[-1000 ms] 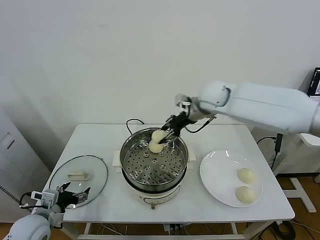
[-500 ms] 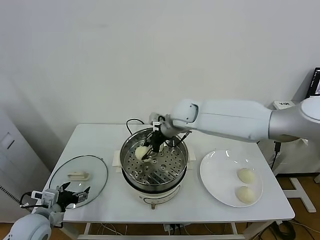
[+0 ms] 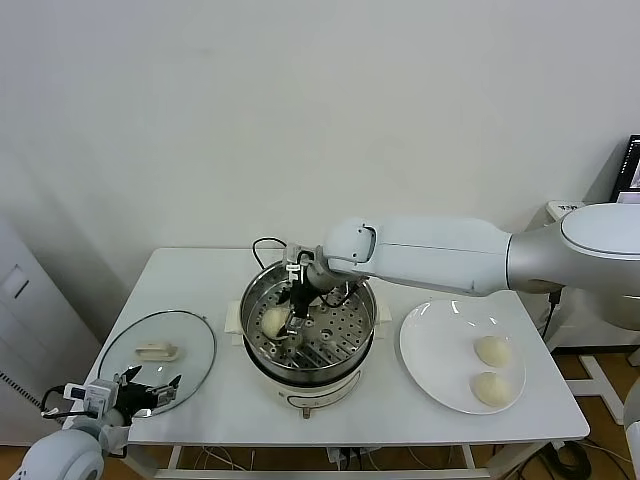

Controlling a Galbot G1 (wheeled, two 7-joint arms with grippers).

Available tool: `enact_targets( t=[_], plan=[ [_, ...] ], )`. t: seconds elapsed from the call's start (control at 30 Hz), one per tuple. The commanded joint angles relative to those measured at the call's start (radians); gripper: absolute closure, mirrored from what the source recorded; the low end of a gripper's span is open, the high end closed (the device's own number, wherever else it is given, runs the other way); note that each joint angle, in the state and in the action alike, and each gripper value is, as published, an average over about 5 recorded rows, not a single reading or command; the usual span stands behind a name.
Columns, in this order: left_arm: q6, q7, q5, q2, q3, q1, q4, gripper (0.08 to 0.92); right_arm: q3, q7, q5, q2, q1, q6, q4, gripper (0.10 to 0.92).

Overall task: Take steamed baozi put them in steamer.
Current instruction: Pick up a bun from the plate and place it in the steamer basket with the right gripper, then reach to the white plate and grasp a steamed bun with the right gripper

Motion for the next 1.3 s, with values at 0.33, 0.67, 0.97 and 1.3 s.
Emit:
enact_targets(
  t=[0.33, 0.67, 0.97, 1.3],
  plan=[
    [-0.002, 0.000, -0.001, 0.013, -0.003, 0.004, -0.004, 0.177, -0.251, -0.481, -0.275, -0.484, 0.413, 0.221, 0.078, 0.202],
    [0.000, -0.001, -0.006, 0.014, -0.011, 0.002, -0.014, 0.177, -0.307, -0.605, -0.541, -0.713, 0.349, 0.340, 0.088, 0.203],
    [0.002, -0.003, -0.006, 0.009, -0.010, -0.001, -0.017, 0.177, -0.185, -0.595, -0.680, -0.768, 0.114, 0.375, 0.073, 0.203],
    [0.004, -0.003, -0.005, 0.006, -0.009, -0.002, -0.018, 0.177, -0.015, -0.564, -0.763, -0.752, -0.098, 0.386, 0.015, 0.203]
  ],
)
